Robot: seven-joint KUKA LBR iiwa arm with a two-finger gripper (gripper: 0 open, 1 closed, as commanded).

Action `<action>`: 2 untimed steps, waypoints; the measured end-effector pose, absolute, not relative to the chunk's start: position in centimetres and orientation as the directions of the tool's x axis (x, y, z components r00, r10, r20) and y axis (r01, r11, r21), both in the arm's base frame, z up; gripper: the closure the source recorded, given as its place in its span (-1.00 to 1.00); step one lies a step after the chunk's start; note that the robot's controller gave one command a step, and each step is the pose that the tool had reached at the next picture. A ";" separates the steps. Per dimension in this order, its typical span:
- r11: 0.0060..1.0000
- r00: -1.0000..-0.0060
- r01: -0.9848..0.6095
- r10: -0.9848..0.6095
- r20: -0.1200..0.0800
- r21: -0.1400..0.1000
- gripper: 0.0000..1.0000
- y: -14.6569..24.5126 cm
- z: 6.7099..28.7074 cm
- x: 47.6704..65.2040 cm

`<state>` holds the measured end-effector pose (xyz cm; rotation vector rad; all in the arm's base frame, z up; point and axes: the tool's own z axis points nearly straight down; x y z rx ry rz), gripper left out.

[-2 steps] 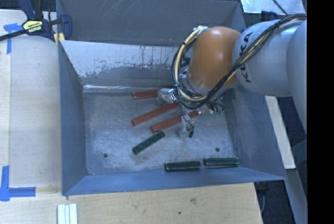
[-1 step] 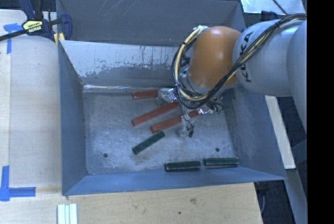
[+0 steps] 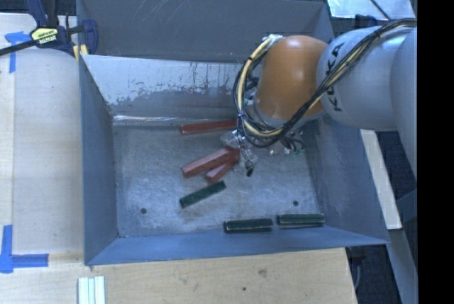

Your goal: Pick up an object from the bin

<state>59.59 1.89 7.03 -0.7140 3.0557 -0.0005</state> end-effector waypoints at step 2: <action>0.896 -0.896 -0.443 -0.444 -0.006 -0.003 1.00 1.9 11.7 59.9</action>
Offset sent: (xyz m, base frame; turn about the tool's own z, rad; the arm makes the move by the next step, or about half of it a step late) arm -0.0001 0.0001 0.0246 0.0000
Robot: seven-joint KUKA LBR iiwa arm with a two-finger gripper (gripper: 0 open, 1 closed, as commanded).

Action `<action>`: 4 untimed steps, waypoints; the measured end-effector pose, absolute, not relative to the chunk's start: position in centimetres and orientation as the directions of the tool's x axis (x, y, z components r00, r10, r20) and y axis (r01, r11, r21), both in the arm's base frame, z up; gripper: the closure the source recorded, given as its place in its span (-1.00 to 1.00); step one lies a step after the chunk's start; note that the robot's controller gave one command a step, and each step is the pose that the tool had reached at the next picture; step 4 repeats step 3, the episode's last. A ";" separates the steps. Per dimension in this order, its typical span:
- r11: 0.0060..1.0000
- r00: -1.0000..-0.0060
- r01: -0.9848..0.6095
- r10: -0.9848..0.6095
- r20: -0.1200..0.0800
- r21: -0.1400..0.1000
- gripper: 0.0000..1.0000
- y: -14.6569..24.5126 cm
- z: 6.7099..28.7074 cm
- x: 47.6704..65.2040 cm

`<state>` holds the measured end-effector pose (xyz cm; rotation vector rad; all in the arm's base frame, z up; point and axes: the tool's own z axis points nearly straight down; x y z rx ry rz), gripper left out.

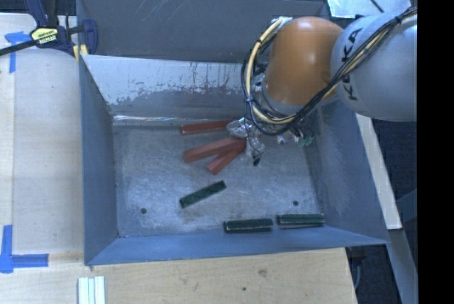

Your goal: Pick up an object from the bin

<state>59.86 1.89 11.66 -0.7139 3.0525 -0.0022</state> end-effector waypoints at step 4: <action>0.897 -0.897 -0.441 -0.441 -0.006 -0.003 1.00 1.9 17.7 60.3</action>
Offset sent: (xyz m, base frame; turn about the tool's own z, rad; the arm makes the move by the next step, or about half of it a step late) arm 0.0000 -0.0002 0.0166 0.0000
